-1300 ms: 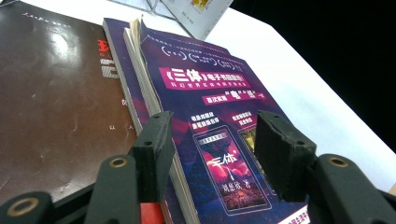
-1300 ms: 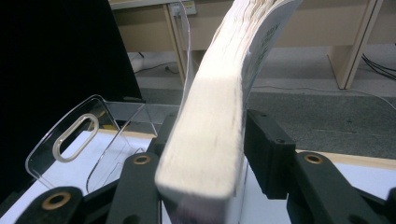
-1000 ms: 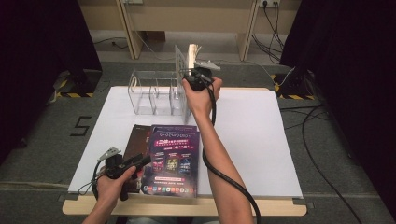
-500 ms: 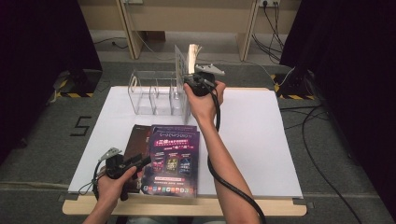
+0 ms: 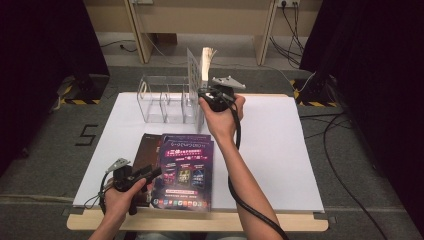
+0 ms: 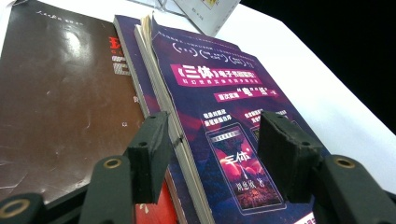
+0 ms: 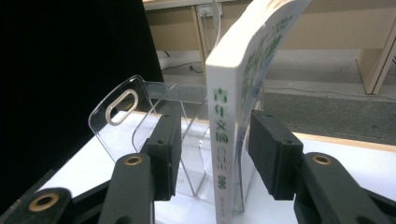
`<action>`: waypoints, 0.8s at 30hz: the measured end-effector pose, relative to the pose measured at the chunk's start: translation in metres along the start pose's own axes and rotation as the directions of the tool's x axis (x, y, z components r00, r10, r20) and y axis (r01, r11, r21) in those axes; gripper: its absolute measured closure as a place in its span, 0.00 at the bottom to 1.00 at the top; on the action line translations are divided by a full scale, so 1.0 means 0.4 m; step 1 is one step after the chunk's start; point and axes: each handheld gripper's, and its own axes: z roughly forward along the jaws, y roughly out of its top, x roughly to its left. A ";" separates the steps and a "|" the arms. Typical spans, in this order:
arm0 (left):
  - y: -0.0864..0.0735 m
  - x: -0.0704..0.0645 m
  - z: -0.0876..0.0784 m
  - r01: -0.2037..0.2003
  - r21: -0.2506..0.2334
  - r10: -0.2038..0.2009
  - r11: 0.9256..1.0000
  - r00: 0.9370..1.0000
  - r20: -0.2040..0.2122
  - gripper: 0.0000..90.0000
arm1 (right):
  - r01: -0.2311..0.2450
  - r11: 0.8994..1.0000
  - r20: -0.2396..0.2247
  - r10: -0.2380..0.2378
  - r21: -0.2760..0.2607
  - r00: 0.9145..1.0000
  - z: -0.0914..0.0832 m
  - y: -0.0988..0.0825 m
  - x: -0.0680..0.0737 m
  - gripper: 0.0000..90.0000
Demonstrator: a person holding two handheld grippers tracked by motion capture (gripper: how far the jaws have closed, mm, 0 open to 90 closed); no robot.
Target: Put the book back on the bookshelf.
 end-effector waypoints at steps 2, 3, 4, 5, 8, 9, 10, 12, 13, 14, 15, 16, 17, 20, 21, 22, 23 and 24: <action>0.000 0.001 0.000 -0.002 0.001 0.002 1.000 1.000 -0.003 0.48 | -0.004 1.000 -0.009 0.004 0.005 1.000 -0.009 -0.008 -0.002 0.61; 0.000 0.001 0.001 -0.002 0.003 0.002 1.000 1.000 -0.004 0.48 | -0.001 1.000 -0.010 0.001 0.006 1.000 -0.013 -0.012 -0.003 0.61; -0.001 0.001 0.001 -0.001 0.003 0.001 1.000 1.000 -0.005 0.48 | -0.002 1.000 -0.012 0.002 0.008 1.000 -0.017 -0.016 -0.005 0.61; -0.001 0.001 0.001 -0.002 0.003 0.002 1.000 1.000 -0.005 0.48 | -0.004 1.000 -0.016 0.004 0.012 1.000 -0.020 -0.020 -0.007 0.61; -0.001 0.001 0.001 -0.003 0.004 0.003 1.000 1.000 -0.007 0.48 | -0.005 1.000 -0.022 0.006 0.023 1.000 -0.029 -0.033 -0.015 0.61; -0.001 0.001 0.001 -0.003 0.005 0.003 1.000 1.000 -0.008 0.48 | -0.012 1.000 -0.027 0.013 0.029 1.000 -0.032 -0.038 -0.017 0.61; -0.001 0.002 0.002 -0.002 0.005 0.002 1.000 1.000 -0.009 0.48 | -0.011 0.999 -0.024 0.011 0.033 1.000 -0.035 -0.044 -0.019 0.61; -0.001 0.003 0.002 -0.001 0.006 0.001 1.000 1.000 -0.011 0.48 | -0.008 0.999 -0.028 0.009 0.043 1.000 -0.041 -0.054 -0.024 0.61; 0.000 0.003 0.002 0.002 0.005 -0.001 1.000 1.000 -0.011 0.48 | -0.011 0.999 -0.032 0.013 0.049 0.999 -0.044 -0.060 -0.028 0.61; 0.000 0.003 0.002 0.004 0.003 -0.004 1.000 1.000 -0.012 0.47 | -0.018 0.998 -0.034 0.020 0.055 0.999 -0.047 -0.066 -0.031 0.61; 0.001 0.004 0.002 0.004 0.004 -0.004 1.000 1.000 -0.012 0.47 | -0.018 0.998 -0.032 0.020 0.061 0.999 -0.050 -0.072 -0.035 0.61; 0.002 0.004 0.002 0.002 0.004 -0.002 1.000 1.000 -0.013 0.47 | -0.020 0.997 -0.031 0.022 0.069 0.999 -0.052 -0.080 -0.039 0.61; 0.002 0.004 0.002 0.001 0.005 -0.001 1.000 1.000 -0.013 0.47 | -0.023 0.997 -0.031 0.025 0.078 0.999 -0.054 -0.087 -0.043 0.61; 0.004 0.006 0.004 0.001 0.008 -0.001 1.000 1.000 -0.018 0.47 | -0.034 0.993 -0.031 0.038 0.110 0.999 -0.057 -0.110 -0.057 0.62; 0.006 0.007 0.005 0.001 0.009 -0.001 1.000 1.000 -0.018 0.47 | -0.040 0.992 -0.031 0.044 0.123 0.999 -0.057 -0.118 -0.061 0.63; 0.008 0.008 0.006 0.001 0.009 -0.001 1.000 1.000 -0.019 0.47 | -0.040 0.990 -0.029 0.045 0.137 0.999 -0.056 -0.126 -0.065 0.63; 0.010 0.008 0.007 -0.001 0.010 0.001 1.000 1.000 -0.020 0.47 | -0.041 0.988 -0.030 0.046 0.151 0.998 -0.055 -0.134 -0.068 0.63; 0.013 0.008 0.009 -0.001 0.012 0.001 1.000 1.000 -0.020 0.47 | -0.043 0.985 -0.032 0.049 0.165 0.998 -0.054 -0.143 -0.072 0.64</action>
